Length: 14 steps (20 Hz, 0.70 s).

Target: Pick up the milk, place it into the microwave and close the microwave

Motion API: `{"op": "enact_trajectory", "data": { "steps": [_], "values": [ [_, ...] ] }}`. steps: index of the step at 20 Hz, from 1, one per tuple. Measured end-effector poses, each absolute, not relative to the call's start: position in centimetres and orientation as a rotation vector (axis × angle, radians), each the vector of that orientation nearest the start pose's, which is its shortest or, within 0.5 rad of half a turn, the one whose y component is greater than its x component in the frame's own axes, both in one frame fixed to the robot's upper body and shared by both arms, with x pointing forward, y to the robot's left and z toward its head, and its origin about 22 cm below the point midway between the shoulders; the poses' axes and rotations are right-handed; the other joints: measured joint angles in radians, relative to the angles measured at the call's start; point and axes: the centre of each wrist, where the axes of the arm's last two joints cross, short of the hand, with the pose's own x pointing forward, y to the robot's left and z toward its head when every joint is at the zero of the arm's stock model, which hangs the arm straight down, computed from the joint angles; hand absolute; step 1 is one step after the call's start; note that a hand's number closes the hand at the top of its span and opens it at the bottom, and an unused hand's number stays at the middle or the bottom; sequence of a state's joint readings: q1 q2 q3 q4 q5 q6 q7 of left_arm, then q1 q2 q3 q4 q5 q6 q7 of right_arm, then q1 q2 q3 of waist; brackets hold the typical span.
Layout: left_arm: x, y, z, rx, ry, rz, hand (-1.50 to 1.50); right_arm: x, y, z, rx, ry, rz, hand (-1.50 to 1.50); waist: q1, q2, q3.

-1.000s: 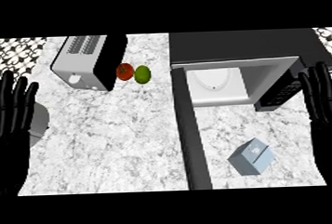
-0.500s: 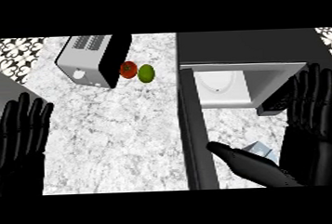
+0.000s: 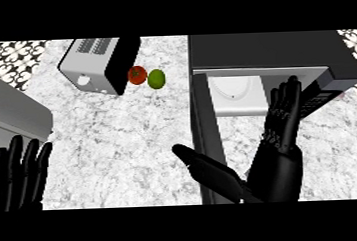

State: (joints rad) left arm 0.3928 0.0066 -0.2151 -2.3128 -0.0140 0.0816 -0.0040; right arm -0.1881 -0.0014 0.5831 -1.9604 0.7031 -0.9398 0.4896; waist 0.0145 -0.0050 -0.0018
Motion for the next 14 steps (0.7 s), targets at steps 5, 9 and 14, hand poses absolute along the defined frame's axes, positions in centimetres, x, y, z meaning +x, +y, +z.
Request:
{"op": "enact_trajectory", "data": {
  "steps": [5,9,14],
  "values": [
    [11.9,22.1,10.1,0.004,-1.961,0.088,-1.50,20.5,-8.5,11.7,-0.528,-1.946,-0.331,-1.50,-0.005,0.000,0.000],
    [10.7,22.5,10.1,0.003,-1.961,0.089,-1.50,19.8,-9.1,11.0,-0.584,-1.901,-0.361,-1.50,-0.007,0.000,0.000],
    [9.3,22.5,10.3,0.000,-1.961,0.089,-1.50,19.8,-9.8,9.7,-0.626,-1.858,-0.395,-1.50,-0.006,0.002,0.001]
  ]
}}
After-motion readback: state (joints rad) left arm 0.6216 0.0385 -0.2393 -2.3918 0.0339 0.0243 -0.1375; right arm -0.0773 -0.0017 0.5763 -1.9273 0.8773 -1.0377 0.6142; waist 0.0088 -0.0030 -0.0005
